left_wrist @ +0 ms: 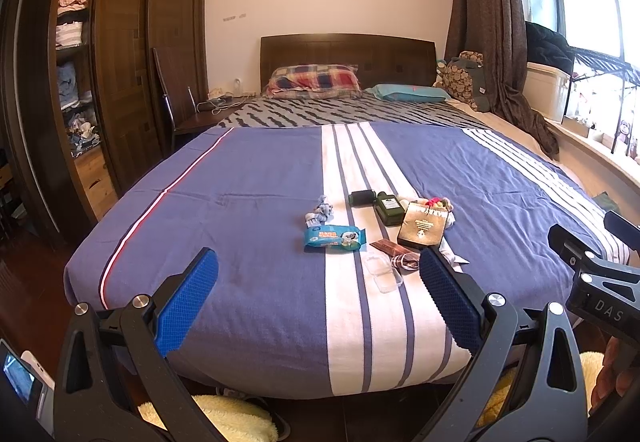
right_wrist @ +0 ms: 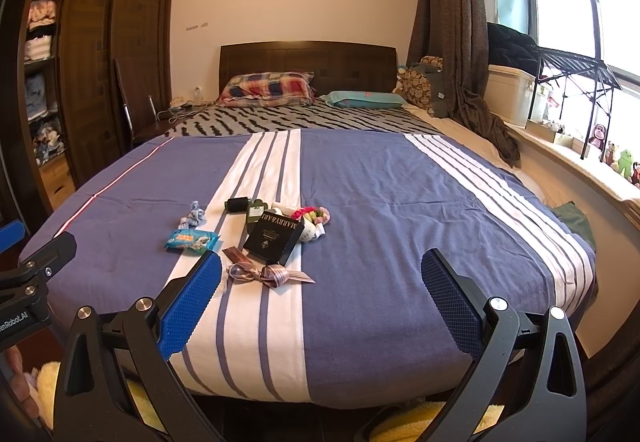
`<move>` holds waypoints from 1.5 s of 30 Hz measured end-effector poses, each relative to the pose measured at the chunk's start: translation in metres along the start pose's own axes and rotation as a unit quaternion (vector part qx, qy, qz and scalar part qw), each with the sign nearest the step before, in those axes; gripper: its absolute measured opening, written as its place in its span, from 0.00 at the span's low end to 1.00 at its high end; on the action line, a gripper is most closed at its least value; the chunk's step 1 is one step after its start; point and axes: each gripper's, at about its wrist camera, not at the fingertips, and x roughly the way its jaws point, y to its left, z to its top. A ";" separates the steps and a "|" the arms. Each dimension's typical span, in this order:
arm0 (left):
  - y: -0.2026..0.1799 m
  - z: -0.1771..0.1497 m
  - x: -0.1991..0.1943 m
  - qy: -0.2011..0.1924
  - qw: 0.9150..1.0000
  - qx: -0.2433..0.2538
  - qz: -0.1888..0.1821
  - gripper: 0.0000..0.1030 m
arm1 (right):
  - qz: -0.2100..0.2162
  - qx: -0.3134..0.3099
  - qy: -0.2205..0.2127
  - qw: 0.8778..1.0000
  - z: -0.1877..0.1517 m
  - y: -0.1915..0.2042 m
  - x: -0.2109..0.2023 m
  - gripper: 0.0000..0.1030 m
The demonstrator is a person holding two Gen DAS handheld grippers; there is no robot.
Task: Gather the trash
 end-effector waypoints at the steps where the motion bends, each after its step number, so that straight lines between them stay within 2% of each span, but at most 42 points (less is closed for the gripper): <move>1: 0.000 0.000 0.000 0.000 1.000 0.000 0.000 0.92 | 0.000 0.000 0.000 1.000 0.000 0.000 0.000 0.97; 23: 0.002 -0.005 0.009 0.009 1.000 0.001 0.003 0.92 | -0.006 0.005 0.007 1.000 -0.007 -0.003 0.007 0.97; 29: 0.003 -0.015 0.037 0.039 0.999 0.009 0.007 0.92 | -0.017 0.012 0.042 0.999 -0.019 -0.011 0.041 0.97; 38: 0.004 -0.038 0.087 0.088 0.996 0.016 -0.005 0.92 | 0.010 0.007 0.085 0.996 -0.040 -0.004 0.093 0.97; 41: 0.006 -0.047 0.104 0.103 0.995 0.015 -0.001 0.92 | 0.052 0.015 0.102 0.993 -0.045 0.000 0.116 0.97; 43: 0.006 -0.052 0.114 0.113 0.993 0.016 -0.011 0.92 | 0.068 0.018 0.109 0.991 -0.046 0.002 0.130 0.96; 45: 0.002 -0.055 0.123 0.125 0.992 0.018 -0.026 0.92 | 0.072 0.010 0.119 0.990 -0.047 0.008 0.147 0.84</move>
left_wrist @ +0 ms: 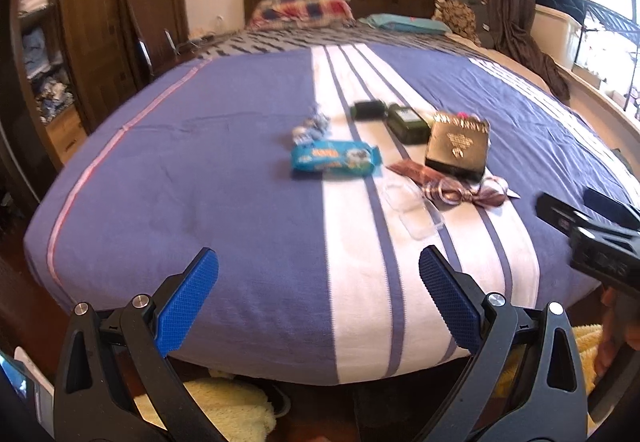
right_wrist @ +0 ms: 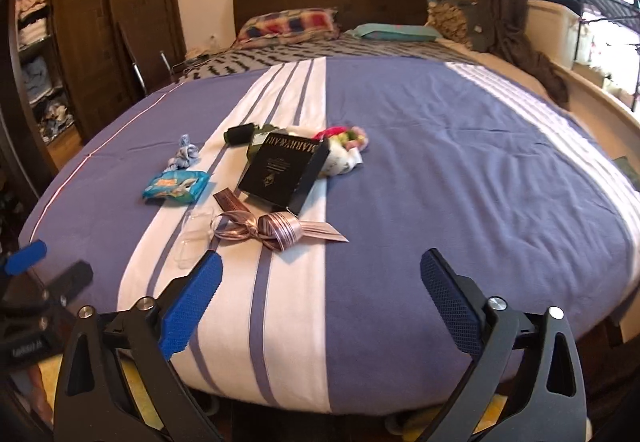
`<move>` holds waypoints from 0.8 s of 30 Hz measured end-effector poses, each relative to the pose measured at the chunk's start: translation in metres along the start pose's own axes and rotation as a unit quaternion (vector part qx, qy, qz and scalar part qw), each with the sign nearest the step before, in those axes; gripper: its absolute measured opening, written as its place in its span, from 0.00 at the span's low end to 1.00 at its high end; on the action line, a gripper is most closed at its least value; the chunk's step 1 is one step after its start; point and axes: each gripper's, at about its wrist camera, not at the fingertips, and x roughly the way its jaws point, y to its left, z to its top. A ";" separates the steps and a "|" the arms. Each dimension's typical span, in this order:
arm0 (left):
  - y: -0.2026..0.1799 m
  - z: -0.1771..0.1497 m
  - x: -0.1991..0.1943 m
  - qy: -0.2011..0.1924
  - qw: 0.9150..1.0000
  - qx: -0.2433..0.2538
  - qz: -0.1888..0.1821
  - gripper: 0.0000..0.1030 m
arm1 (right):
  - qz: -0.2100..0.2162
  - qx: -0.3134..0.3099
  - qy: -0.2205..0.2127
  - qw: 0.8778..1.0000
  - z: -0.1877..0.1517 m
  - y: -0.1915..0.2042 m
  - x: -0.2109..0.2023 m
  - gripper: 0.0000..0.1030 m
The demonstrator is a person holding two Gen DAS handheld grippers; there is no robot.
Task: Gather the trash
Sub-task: 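Grasp the brown ribbon bow with the right tool while the left tool approaches the clear plastic box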
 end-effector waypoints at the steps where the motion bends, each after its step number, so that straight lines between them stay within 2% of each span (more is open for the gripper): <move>1: -0.002 0.000 0.004 0.005 1.000 0.001 -0.005 0.92 | 0.002 -0.005 0.006 1.000 0.001 0.003 0.009 0.80; 7: -0.014 -0.002 0.033 0.034 0.999 0.004 -0.023 0.92 | 0.020 -0.018 0.025 0.999 0.003 0.012 0.039 0.60; 9: -0.020 -0.001 0.043 0.041 0.999 0.006 -0.031 0.92 | 0.030 -0.017 0.027 0.999 0.005 0.011 0.044 0.48; 10: -0.024 0.000 0.047 0.043 0.998 0.011 -0.036 0.92 | 0.034 -0.018 0.030 0.999 0.005 0.011 0.047 0.46; 13: -0.038 0.003 0.057 0.048 0.997 0.020 -0.050 0.92 | 0.039 -0.023 0.033 0.998 0.007 0.010 0.054 0.31; 15: -0.047 0.005 0.063 0.046 0.997 0.024 -0.063 0.92 | 0.039 -0.022 0.031 0.999 0.008 0.007 0.055 0.14; 16: -0.050 0.006 0.066 0.048 0.996 0.024 -0.066 0.90 | 0.035 -0.021 0.029 0.999 0.008 0.004 0.055 0.13; 18: -0.056 0.009 0.074 0.053 0.996 0.023 -0.072 0.79 | 0.024 -0.021 0.025 0.999 0.008 -0.001 0.054 0.08; 22: -0.064 0.015 0.086 0.053 0.996 0.024 -0.070 0.67 | -0.004 -0.017 0.016 1.000 0.008 -0.015 0.047 0.07; 24: -0.065 0.019 0.090 0.052 0.996 0.023 -0.073 0.57 | -0.010 -0.016 0.014 1.000 0.008 -0.020 0.043 0.07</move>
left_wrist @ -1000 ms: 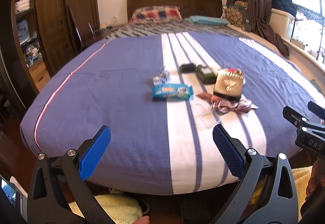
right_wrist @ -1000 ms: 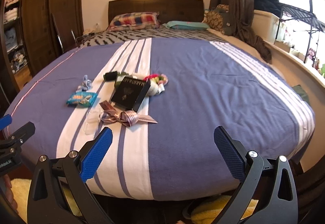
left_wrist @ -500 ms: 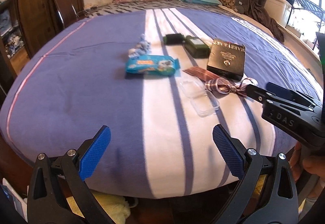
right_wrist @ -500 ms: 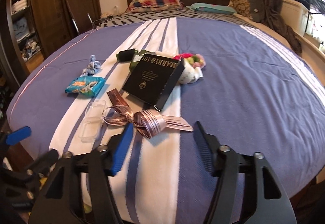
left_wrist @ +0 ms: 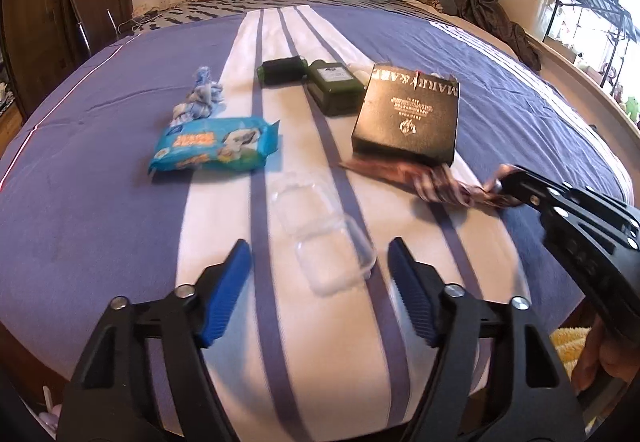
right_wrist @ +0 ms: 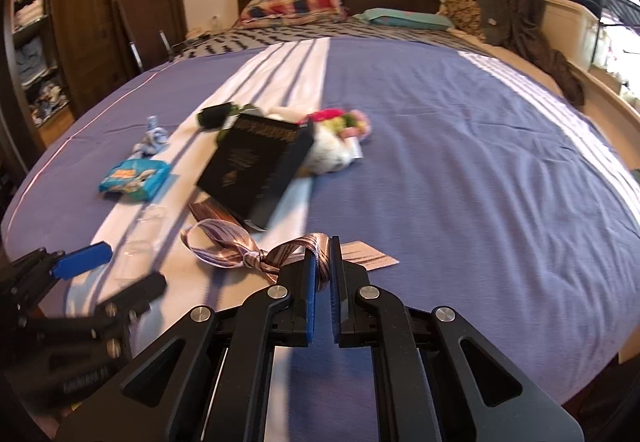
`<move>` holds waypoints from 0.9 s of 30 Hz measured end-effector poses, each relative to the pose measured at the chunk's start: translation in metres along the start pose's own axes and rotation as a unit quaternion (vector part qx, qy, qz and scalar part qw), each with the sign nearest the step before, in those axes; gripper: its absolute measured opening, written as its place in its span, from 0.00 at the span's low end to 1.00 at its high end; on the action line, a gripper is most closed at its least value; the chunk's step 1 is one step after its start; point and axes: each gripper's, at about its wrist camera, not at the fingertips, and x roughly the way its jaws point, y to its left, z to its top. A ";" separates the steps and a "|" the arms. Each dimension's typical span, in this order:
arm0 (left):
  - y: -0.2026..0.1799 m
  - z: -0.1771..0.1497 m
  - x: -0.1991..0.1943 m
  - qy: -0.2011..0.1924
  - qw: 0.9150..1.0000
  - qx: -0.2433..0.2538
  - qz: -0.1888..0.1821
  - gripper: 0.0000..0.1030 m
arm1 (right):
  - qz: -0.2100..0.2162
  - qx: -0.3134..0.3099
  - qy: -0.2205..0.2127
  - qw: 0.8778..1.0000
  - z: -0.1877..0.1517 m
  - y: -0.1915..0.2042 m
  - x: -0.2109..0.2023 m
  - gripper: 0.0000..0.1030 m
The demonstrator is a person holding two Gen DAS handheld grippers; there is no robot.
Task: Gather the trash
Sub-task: 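Close the left tool on the clear plastic box while the right tool holds the ribbon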
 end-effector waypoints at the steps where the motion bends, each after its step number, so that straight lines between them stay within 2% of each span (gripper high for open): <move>1: 0.000 0.002 0.001 -0.001 1.000 -0.001 -0.003 0.54 | -0.001 0.000 -0.001 1.000 -0.001 -0.002 -0.002 0.07; 3: 0.001 0.004 0.003 0.001 1.000 -0.001 -0.001 0.40 | -0.003 0.000 -0.004 1.000 -0.002 -0.005 -0.007 0.07; 5: 0.003 0.003 0.001 0.002 1.000 -0.003 -0.002 0.36 | -0.002 -0.002 -0.007 1.000 -0.003 -0.005 -0.011 0.07; 15: 0.011 -0.019 -0.030 -0.007 1.000 -0.004 -0.021 0.35 | 0.006 -0.008 -0.018 1.000 -0.018 0.003 -0.040 0.07; 27: 0.021 -0.041 -0.143 -0.088 0.996 -0.010 -0.021 0.35 | 0.020 -0.020 -0.081 0.996 -0.031 0.012 -0.131 0.07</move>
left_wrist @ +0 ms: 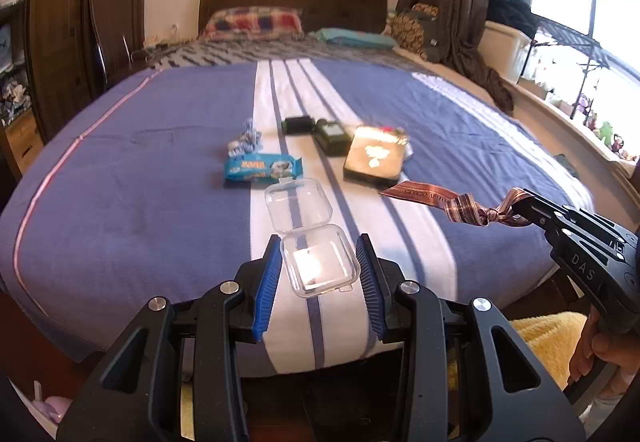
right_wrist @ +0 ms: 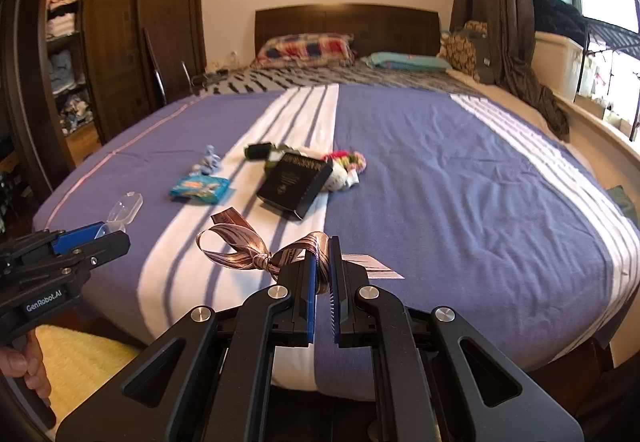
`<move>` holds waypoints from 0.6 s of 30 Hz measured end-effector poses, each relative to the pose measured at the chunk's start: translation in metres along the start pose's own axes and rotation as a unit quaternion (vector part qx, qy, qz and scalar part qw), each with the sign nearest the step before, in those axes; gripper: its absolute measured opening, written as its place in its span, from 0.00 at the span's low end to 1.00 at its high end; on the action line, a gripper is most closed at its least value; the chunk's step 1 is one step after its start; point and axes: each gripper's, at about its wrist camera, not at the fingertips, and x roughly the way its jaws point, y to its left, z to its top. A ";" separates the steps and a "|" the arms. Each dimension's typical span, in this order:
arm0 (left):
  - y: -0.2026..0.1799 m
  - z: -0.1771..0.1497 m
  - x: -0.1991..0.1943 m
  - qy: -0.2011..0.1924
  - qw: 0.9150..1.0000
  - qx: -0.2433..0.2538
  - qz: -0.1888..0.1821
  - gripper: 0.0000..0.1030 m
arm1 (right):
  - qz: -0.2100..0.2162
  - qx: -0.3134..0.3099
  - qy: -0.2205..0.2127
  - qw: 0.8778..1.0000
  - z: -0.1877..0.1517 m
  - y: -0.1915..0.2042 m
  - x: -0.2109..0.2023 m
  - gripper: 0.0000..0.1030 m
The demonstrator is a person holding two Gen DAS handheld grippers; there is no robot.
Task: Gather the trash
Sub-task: 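Close the left tool on the clear plastic box while the right tool holds the ribbon, then lower both held items into the black bin and open both tools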
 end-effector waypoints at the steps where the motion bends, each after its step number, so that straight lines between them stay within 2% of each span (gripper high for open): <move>1: -0.003 -0.002 -0.009 -0.004 1.000 0.003 -0.001 0.35 | 0.000 -0.001 -0.003 1.000 -0.001 0.000 -0.006 0.07; 7: -0.013 -0.025 -0.040 -0.001 1.000 0.010 -0.020 0.35 | 0.005 -0.014 0.012 1.000 -0.021 0.002 -0.030 0.07; 13: -0.015 -0.067 -0.022 0.064 0.997 0.003 -0.047 0.35 | 0.016 -0.026 0.064 0.997 -0.054 0.011 -0.021 0.07; 18: -0.015 -0.104 0.015 0.133 0.989 -0.006 -0.070 0.35 | 0.027 -0.034 0.125 0.991 -0.085 0.022 0.006 0.07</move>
